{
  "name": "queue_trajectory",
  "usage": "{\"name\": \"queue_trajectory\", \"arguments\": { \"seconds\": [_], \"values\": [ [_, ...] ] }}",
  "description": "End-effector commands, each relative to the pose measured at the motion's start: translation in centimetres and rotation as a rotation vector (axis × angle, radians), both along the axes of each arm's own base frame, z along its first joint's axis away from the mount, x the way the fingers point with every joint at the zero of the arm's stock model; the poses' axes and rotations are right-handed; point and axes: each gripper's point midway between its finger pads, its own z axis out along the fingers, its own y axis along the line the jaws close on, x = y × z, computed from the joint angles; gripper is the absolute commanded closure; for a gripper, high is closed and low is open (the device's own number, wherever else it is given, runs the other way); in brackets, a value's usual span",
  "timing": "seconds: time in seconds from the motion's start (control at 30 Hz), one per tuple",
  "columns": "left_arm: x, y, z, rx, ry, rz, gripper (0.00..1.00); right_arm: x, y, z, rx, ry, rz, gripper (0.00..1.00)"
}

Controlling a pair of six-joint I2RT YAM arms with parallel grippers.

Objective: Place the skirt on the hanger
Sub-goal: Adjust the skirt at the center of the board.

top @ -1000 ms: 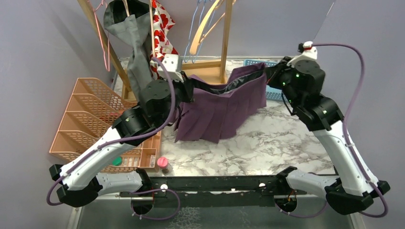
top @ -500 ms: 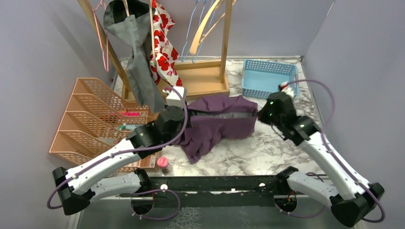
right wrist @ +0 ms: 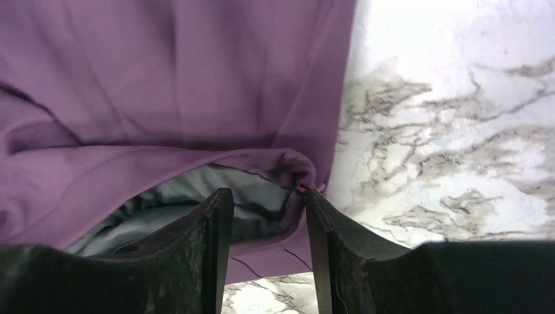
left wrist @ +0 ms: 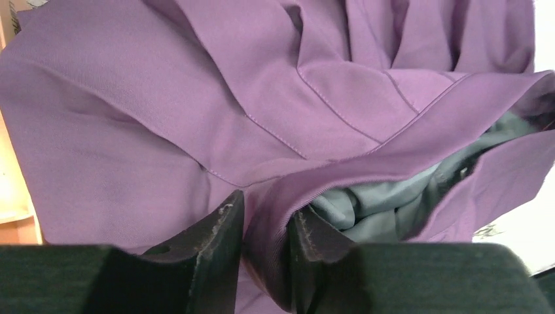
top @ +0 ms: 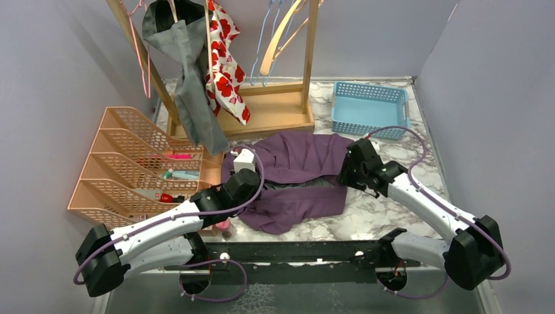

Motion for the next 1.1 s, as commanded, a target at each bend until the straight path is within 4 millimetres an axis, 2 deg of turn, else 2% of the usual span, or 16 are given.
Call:
{"name": "queue_trajectory", "arguments": {
  "seconds": [0.0,0.1,0.23,0.33,0.43,0.53,0.57,0.63,0.8,0.87,1.07],
  "values": [
    [0.8,0.2,2.8,-0.056,-0.060,0.036,0.63,1.9,1.6,4.2,0.054,-0.120,0.084,0.49],
    [0.9,0.9,4.3,-0.048,-0.096,0.033,0.50,2.6,2.4,7.3,0.069,-0.193,0.170,0.47],
    [0.4,0.6,7.2,-0.042,-0.175,-0.079,0.40,3.6,3.8,12.8,0.104,-0.341,0.283,0.47],
    [0.0,0.7,10.3,-0.072,-0.254,-0.136,0.36,4.3,5.0,16.8,0.140,-0.464,0.361,0.46],
    [0.0,0.9,14.4,-0.098,-0.350,-0.161,0.33,4.6,6.1,18.9,0.174,-0.530,0.424,0.46],
    [0.6,1.2,19.6,-0.111,-0.470,-0.157,0.29,4.6,7.4,19.2,0.220,-0.546,0.477,0.46],
    [1.0,1.2,21.4,-0.107,-0.509,-0.152,0.24,4.5,7.8,19.0,0.237,-0.545,0.493,0.46],
    [2.1,1.5,24.4,-0.095,-0.573,-0.099,0.02,4.4,8.4,18.5,0.268,-0.537,0.507,0.46],
    [5.4,0.0,29.8,-0.035,-0.666,-0.067,0.01,3.8,8.9,17.2,0.301,-0.499,0.523,0.46],
    [7.2,-0.6,31.6,-0.044,-0.679,-0.070,0.04,3.5,8.9,16.8,0.312,-0.491,0.527,0.46],
    [13.3,0.9,35.2,-0.124,-0.650,-0.005,0.20,2.4,9.3,15.5,0.357,-0.463,0.541,0.46]
  ]
}}
